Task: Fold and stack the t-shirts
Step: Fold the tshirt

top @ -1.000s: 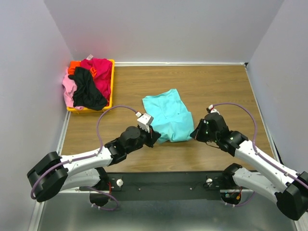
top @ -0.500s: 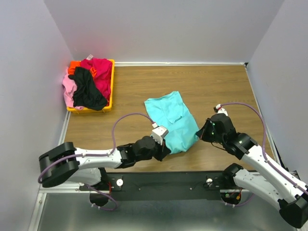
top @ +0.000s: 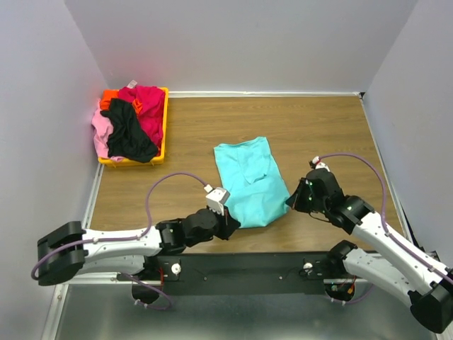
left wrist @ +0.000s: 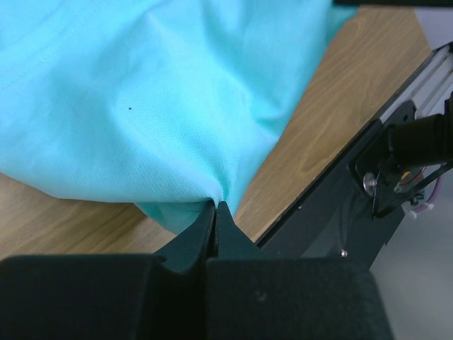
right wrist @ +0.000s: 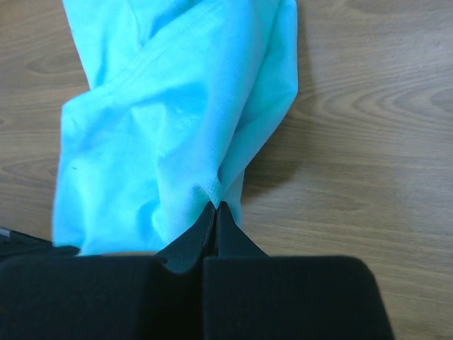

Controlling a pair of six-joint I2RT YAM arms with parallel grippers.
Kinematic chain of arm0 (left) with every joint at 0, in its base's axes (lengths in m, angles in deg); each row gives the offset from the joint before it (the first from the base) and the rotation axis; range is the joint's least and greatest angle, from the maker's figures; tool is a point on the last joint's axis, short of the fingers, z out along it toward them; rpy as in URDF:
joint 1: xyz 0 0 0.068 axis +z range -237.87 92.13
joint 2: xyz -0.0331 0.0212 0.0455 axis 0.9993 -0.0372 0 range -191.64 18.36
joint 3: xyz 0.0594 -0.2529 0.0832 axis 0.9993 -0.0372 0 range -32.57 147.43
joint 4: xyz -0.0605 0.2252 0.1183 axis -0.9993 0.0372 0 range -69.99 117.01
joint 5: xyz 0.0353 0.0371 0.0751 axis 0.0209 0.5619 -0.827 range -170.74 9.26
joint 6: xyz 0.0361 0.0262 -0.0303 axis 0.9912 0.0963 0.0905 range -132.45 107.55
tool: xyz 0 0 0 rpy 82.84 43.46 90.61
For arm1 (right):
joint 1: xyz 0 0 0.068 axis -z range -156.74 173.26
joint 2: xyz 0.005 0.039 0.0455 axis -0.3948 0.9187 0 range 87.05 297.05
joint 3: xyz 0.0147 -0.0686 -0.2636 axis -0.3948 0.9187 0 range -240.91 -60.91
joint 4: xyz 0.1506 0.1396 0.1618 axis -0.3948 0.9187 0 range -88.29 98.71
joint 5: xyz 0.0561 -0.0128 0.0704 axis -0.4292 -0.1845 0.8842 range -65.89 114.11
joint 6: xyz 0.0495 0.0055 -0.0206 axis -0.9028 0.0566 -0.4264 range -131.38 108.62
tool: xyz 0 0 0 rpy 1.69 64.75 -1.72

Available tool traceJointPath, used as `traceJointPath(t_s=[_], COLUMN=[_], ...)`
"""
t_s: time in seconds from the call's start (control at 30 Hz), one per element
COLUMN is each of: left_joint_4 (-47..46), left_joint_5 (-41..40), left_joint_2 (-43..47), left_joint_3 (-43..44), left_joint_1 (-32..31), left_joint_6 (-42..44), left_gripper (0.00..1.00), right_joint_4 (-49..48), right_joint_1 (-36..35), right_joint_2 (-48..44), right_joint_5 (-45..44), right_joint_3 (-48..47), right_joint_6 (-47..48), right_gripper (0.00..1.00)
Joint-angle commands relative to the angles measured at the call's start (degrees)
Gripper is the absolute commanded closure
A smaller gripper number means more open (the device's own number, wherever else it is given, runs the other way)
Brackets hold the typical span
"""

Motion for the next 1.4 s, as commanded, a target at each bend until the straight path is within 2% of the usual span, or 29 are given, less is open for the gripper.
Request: traceJointPath(t_s=[0.0, 0.1, 0.27, 0.37, 0.5, 0.8, 1.0, 1.17, 1.33, 1.37], left_joint_4=[8.9, 13.4, 14.1, 13.8, 13.3, 14.1, 16.0, 16.4, 16.6, 17.0], left_joint_5=[-5.8, -7.5, -6.5, -5.1, -2.3, 0.0, -0.5, -0.6, -0.3, -0.6], left_joint_2=[7.0, 11.5, 16.0, 15.4, 10.1, 4.1, 4.3, 3.5, 3.0, 3.1], left_joint_3=[-1.3, -1.5, -2.3, -3.1, -2.9, -1.1, -0.8, -0.6, -0.3, -0.2], left_joint_1=[-0.2, -0.1, -0.1, -0.2, -0.2, -0.7, -1.0, -1.0, -1.0, -1.0], left_joint_6=[-1.7, -1.7, -2.4, -2.7, -3.2, -3.1, -4.1, -4.6, -4.4, -4.6], left_gripper=[1.00, 1.00, 1.00, 1.00, 1.00, 1.00, 1.00, 1.00, 1.00, 0.87], right_joint_4=[-2.9, -5.8, -8.7, -8.9, -8.5, 1.6, 7.2, 10.4, 10.8, 10.6], right_joint_1=[-1.5, -4.1, -10.4, -11.4, -12.0, -12.6, -12.7, -12.7, -12.7, -12.9], right_joint_2=[1.0, 2.6, 7.5, 8.3, 7.8, 2.0, 4.7, 3.3, 3.8, 4.1], right_joint_5=[3.8, 3.8, 0.4, -1.0, -1.3, -6.3, -6.9, -7.9, -6.4, -5.5], right_joint_3=[2.8, 3.7, 3.0, 3.3, 5.4, 5.7, 3.8, 2.8, 3.2, 3.8], right_joint_6=[-1.7, -3.3, -5.3, -5.7, -6.9, -9.2, -8.5, -8.8, -9.0, -9.1], right_gripper=[1.00, 0.99, 0.99, 0.99, 0.99, 0.99, 0.99, 0.99, 1.00, 1.00])
